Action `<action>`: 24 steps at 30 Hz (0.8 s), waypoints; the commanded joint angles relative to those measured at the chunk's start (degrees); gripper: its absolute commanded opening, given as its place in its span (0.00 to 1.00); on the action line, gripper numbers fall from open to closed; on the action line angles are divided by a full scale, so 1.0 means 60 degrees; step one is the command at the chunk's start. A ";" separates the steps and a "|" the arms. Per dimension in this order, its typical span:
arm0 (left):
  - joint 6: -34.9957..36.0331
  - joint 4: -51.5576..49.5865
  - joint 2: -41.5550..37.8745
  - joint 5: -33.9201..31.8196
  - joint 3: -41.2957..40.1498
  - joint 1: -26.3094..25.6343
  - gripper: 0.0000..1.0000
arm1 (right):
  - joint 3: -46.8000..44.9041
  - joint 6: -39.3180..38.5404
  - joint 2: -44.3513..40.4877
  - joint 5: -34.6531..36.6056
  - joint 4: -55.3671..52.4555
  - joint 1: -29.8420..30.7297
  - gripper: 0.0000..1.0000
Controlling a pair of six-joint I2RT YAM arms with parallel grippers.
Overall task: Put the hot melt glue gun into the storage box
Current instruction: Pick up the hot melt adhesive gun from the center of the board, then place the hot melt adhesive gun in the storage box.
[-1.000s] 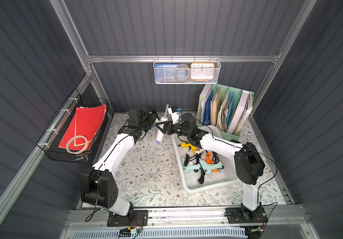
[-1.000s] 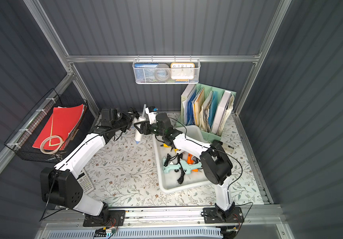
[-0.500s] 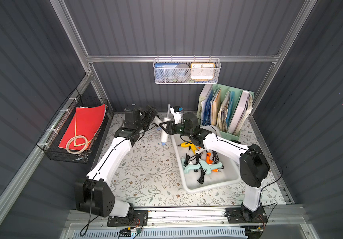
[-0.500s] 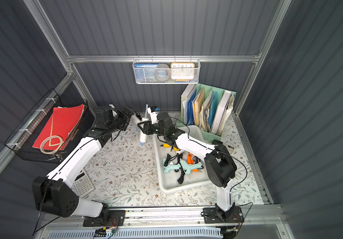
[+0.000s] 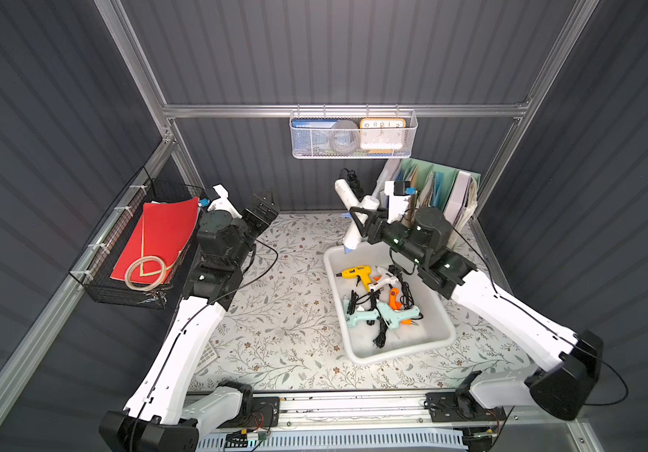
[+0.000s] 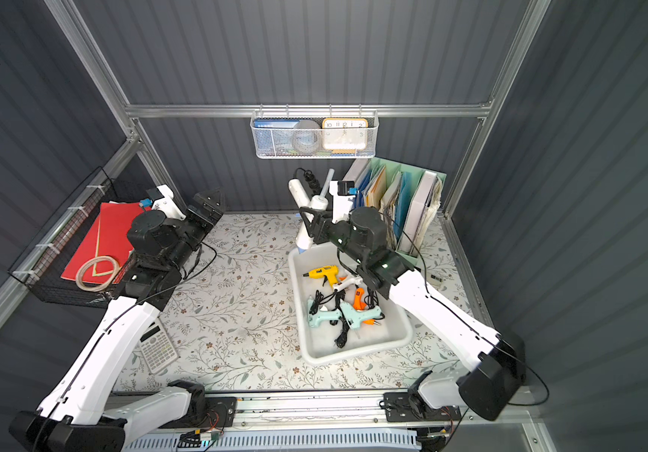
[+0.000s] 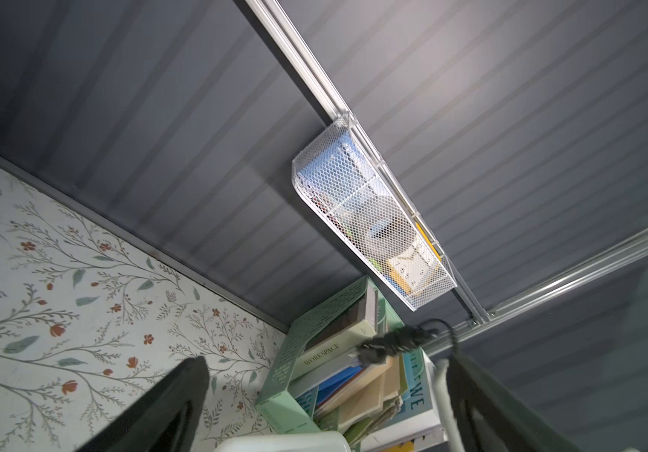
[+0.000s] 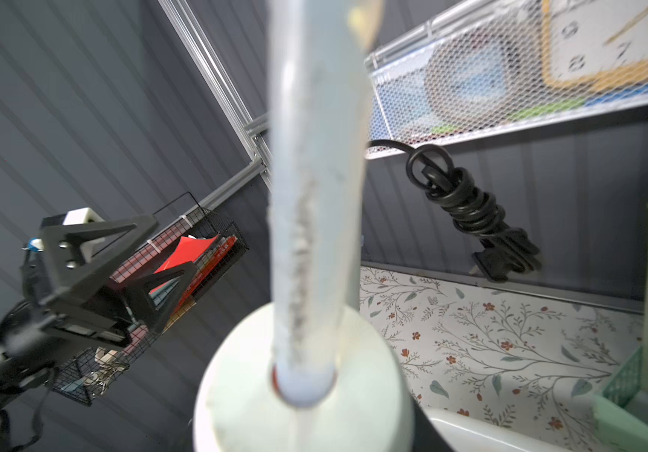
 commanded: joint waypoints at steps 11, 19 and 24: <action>0.0660 -0.0955 0.0845 -0.0824 0.0380 -0.0030 1.00 | -0.2026 0.0930 -0.3067 -0.0502 -0.3121 0.0016 0.00; 0.0518 -0.1029 0.1555 -0.0524 0.0731 -0.0030 1.00 | -0.3180 0.1740 -0.2383 -0.1063 -0.2987 0.0017 0.00; 0.0548 -0.1043 0.1591 -0.0498 0.0792 -0.0029 1.00 | -0.3023 0.1714 -0.1132 -0.1562 -0.2476 0.0016 0.00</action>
